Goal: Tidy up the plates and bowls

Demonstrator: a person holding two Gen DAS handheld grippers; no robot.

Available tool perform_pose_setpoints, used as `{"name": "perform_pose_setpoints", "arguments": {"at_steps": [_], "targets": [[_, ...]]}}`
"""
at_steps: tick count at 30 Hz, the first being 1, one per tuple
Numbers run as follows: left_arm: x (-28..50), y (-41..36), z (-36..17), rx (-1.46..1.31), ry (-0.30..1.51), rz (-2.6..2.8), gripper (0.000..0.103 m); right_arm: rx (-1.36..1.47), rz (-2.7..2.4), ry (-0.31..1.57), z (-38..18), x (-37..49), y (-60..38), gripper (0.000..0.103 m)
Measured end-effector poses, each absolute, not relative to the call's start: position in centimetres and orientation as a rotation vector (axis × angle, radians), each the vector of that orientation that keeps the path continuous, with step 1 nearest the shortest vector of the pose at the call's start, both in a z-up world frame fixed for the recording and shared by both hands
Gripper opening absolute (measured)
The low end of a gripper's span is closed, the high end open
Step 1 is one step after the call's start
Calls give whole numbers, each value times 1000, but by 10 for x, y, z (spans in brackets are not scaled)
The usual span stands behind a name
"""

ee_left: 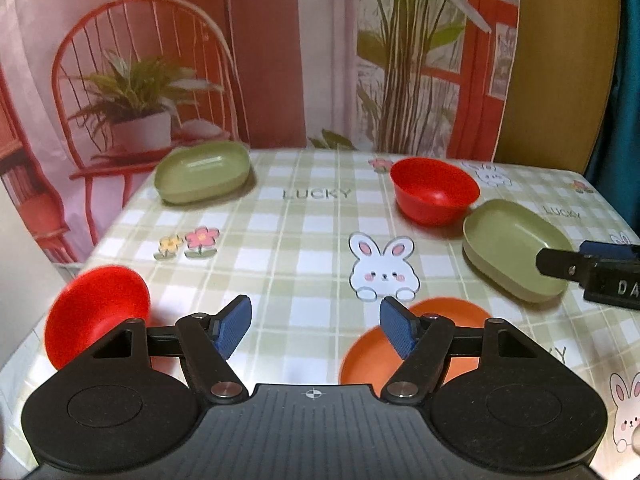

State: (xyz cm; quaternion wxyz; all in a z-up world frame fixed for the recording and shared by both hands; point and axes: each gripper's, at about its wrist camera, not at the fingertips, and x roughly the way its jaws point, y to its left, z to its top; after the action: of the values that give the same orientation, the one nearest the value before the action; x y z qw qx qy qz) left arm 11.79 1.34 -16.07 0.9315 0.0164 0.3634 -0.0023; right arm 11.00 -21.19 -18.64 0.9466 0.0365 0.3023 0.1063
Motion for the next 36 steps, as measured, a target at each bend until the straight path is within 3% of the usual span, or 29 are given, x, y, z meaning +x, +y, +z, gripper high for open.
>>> {"name": "perform_pose_setpoints", "arguments": {"at_steps": [14, 19, 26, 30, 36], "targets": [[108, 21, -197, -110, 914, -40, 65, 16, 320, 727, -229, 94, -189, 44], [106, 17, -203, -105, 942, -64, 61, -5, 347, 756, -236, 91, -181, 40], [107, 17, -210, -120, 986, -47, 39, -1, 334, 787, -244, 91, -184, 30], [106, 15, -211, -121, 1000, -56, 35, 17, 327, 804, -249, 93, -188, 26], [106, 14, -211, -115, 999, -63, 22, 26, 315, 810, -251, 93, -190, 19]]}}
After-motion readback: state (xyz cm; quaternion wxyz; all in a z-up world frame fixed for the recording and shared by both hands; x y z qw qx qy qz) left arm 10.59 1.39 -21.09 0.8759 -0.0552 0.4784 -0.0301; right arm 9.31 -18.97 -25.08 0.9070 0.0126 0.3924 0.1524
